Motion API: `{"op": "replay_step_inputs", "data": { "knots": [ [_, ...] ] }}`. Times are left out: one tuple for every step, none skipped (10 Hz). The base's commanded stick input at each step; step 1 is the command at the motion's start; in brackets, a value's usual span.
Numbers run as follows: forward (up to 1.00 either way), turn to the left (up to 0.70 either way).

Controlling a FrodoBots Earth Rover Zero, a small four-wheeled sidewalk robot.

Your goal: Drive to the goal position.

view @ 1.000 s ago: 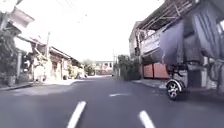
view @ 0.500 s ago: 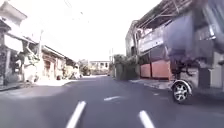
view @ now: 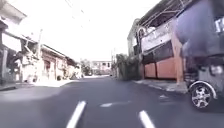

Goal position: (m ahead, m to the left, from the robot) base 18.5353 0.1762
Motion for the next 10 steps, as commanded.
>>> {"op": "replay_step_inputs", "data": {
  "knots": [
    [0.85, 0.0],
    [0.85, 0.0],
    [0.85, 0.0],
    [0.85, 0.0],
    [0.85, 0.0],
    [0.85, -0.12],
    [0.85, -0.34],
    [0.85, -0.34],
    [0.85, -0.34],
    [0.85, -0.34]
  ]
}}
